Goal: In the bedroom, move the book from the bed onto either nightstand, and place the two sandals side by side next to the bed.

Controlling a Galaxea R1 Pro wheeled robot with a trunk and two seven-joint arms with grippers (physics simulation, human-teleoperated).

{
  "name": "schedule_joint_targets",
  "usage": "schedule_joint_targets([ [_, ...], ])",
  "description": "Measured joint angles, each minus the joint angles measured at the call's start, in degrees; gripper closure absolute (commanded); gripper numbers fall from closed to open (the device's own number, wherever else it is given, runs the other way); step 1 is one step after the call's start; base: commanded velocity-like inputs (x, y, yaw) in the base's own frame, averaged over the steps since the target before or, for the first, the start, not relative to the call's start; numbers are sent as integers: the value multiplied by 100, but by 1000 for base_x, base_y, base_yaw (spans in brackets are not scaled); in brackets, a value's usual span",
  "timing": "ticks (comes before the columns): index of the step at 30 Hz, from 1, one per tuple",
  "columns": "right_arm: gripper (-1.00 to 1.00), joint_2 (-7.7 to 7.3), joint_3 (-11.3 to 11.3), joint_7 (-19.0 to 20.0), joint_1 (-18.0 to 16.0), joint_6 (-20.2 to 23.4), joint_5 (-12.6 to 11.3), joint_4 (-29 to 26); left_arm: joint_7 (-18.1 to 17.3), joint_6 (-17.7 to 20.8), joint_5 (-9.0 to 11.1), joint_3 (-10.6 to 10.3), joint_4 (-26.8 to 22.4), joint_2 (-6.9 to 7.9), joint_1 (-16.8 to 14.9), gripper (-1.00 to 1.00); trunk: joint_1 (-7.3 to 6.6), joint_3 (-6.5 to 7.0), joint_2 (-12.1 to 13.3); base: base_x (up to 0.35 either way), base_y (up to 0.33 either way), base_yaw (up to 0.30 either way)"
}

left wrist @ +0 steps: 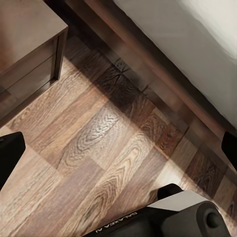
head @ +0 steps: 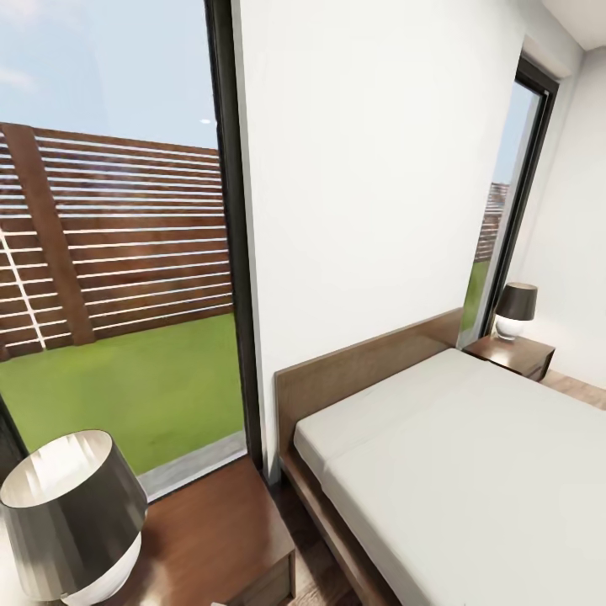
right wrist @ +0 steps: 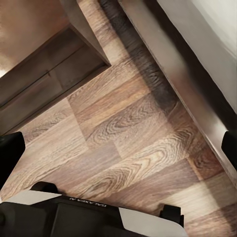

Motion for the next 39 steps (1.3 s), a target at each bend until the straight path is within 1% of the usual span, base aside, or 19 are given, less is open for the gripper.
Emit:
schedule_joint_targets([
  [39, -100, 10, -2, 25, 0, 9, 7, 0, -1, 0, 0, 0, -1, 4, 0, -100, 0, 0, 0, 0, 0, 0],
])
